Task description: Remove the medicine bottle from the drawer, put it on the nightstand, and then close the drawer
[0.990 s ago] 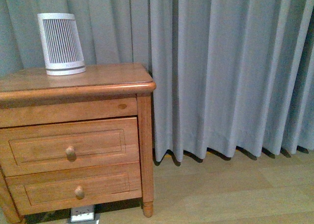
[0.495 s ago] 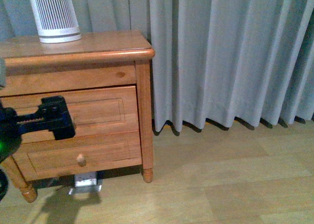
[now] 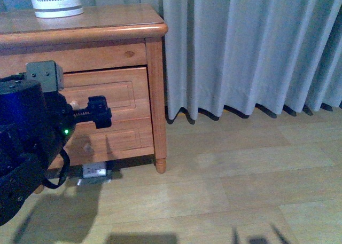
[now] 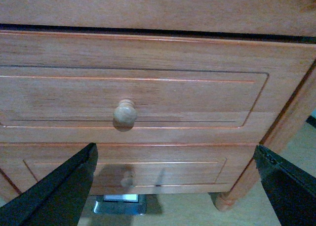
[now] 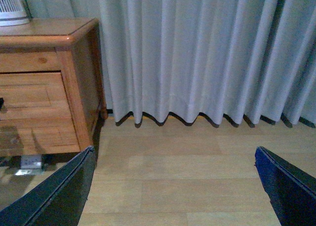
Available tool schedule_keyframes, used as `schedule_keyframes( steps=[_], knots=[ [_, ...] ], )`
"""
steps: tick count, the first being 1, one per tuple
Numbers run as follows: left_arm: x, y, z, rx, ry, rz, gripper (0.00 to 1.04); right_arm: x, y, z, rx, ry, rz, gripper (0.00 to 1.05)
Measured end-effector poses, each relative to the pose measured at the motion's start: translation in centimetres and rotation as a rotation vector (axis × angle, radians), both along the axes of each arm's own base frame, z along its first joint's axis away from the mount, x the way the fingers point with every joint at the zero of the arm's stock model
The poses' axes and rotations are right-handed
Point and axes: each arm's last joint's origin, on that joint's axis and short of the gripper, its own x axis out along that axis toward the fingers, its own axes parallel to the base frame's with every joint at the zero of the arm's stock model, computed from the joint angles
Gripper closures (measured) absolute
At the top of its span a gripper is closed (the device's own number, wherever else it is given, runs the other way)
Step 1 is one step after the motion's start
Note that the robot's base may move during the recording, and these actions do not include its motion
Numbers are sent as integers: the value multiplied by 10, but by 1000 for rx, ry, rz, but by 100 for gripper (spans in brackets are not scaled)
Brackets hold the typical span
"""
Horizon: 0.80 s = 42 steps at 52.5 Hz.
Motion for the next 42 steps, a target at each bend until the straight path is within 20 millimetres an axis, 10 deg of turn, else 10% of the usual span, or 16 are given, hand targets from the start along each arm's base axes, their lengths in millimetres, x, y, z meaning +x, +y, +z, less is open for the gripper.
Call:
schedule_keyframes(
  steps=[42],
  knots=[
    [71, 32, -27, 31, 28, 55, 7, 0, 0, 0, 0, 0, 0, 7]
  ],
)
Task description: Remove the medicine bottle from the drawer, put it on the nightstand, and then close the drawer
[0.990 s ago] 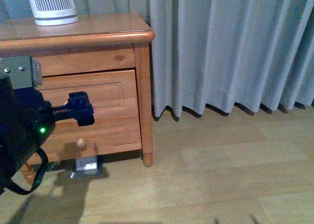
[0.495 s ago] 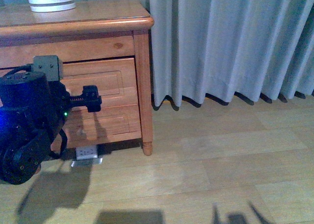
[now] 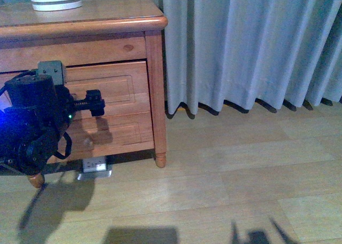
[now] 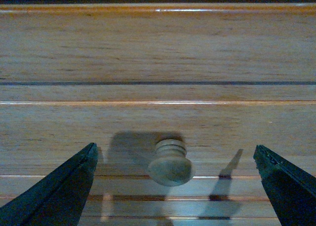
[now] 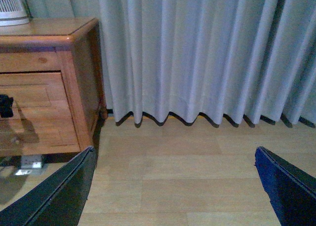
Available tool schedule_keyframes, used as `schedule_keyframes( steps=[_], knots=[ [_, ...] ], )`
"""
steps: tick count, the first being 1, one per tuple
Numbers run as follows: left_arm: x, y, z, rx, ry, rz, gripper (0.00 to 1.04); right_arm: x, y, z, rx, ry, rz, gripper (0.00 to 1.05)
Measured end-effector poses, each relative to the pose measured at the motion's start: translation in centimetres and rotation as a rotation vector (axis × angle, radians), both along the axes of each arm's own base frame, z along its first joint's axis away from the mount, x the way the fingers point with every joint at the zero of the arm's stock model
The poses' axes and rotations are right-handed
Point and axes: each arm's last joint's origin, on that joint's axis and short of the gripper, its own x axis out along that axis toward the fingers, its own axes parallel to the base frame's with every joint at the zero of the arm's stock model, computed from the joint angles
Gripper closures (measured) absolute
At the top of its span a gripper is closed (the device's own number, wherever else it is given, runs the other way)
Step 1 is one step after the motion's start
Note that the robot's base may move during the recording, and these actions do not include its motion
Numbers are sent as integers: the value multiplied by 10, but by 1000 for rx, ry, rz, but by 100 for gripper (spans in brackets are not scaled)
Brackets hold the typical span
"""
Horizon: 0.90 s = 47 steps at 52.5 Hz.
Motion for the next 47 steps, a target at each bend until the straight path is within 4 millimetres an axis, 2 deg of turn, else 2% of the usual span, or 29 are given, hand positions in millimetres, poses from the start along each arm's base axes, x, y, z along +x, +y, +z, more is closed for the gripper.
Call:
schedule_keyframes(
  steps=[6, 9, 31, 36, 47],
  knots=[
    [3, 1, -1, -9, 14, 3, 7, 0, 0, 0, 0, 0, 0, 7],
    [4, 1, -1, -13, 19, 6, 12, 0, 0, 0, 0, 0, 0, 7],
    [11, 1, -4, -35, 62, 13, 75, 0, 0, 0, 0, 0, 0, 7],
    [11, 1, -5, -37, 69, 14, 79, 0, 0, 0, 0, 0, 0, 7],
    [11, 1, -4, -37, 68, 17, 79, 0, 0, 0, 0, 0, 0, 7]
  ],
)
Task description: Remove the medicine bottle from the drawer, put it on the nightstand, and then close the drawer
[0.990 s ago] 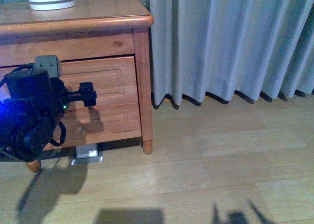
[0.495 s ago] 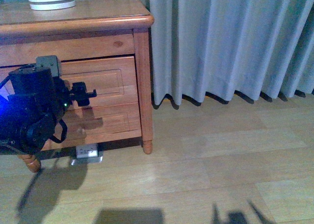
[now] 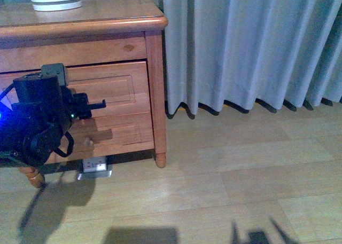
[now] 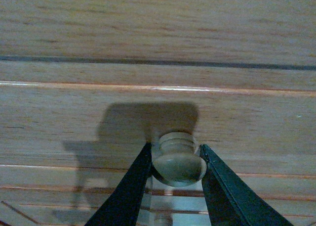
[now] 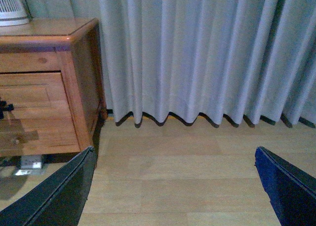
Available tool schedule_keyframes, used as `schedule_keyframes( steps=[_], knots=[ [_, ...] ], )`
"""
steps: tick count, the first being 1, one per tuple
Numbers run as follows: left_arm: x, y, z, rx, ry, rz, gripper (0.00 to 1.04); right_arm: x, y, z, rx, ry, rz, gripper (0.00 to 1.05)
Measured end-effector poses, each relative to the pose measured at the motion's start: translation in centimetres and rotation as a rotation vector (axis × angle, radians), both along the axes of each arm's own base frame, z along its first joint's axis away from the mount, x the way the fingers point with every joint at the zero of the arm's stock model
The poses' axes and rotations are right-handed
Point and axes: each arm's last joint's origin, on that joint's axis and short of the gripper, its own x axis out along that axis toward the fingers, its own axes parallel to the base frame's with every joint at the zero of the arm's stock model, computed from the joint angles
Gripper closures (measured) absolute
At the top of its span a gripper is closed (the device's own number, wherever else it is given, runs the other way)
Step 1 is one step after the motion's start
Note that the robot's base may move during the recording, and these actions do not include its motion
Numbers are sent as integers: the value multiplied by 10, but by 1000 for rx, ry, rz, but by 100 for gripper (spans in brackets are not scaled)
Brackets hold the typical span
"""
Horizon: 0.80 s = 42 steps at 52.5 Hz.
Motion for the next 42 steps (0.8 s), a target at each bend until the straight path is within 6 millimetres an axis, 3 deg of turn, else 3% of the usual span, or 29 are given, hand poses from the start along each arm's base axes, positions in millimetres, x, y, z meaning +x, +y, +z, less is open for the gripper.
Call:
schedule_keyframes(
  steps=[13, 20, 32, 42],
  knots=[
    [-2, 1, 1, -1, -25, 1, 79, 0, 0, 0, 0, 0, 0, 7],
    [-16, 2, 1, 5, -28, 12, 79, 0, 0, 0, 0, 0, 0, 7],
    [-71, -6, 3, 14, 26, 23, 79, 0, 0, 0, 0, 0, 0, 7],
    [-144, -14, 11, 20, 134, -3, 79, 0, 0, 0, 0, 0, 0, 7]
  ],
)
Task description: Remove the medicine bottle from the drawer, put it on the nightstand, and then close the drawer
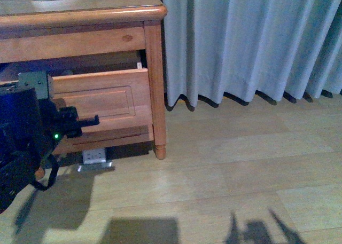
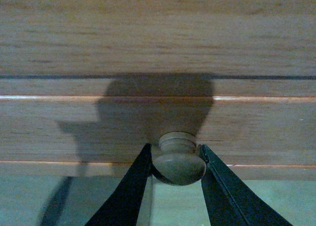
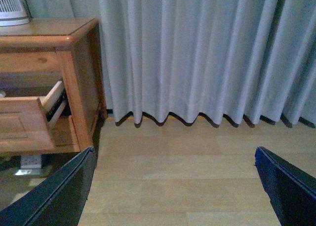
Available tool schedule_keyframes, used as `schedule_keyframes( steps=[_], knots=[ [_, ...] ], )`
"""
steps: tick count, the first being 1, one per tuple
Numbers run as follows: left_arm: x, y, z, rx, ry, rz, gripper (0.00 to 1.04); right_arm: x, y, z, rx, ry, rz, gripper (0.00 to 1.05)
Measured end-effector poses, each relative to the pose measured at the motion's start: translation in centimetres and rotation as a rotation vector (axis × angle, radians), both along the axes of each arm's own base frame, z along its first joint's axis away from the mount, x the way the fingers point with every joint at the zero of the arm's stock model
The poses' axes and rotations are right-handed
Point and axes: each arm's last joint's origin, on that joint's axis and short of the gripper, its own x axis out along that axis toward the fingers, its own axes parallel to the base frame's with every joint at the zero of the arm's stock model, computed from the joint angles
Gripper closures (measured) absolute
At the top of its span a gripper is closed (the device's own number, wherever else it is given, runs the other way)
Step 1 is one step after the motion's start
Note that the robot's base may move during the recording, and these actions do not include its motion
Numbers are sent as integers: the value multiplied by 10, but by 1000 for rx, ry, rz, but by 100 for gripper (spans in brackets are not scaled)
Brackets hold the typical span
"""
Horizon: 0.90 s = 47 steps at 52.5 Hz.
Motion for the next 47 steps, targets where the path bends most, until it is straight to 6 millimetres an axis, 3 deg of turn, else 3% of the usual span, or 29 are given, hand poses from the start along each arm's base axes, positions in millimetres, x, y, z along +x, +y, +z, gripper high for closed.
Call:
schedule_keyframes(
  steps=[10, 15, 34, 38, 47],
  knots=[
    [-51, -5, 6, 19, 99, -18, 79, 0, 0, 0, 0, 0, 0, 7],
    [-59, -5, 12, 19, 103, -26, 79, 0, 0, 0, 0, 0, 0, 7],
    [-76, -2, 20, 27, 165, -14, 22, 0, 0, 0, 0, 0, 0, 7],
    [-82, 2, 37, 22, 147, -22, 6, 0, 0, 0, 0, 0, 0, 7],
    [-96, 13, 113, 29, 12, -74, 7, 0, 0, 0, 0, 0, 0, 7]
  ],
)
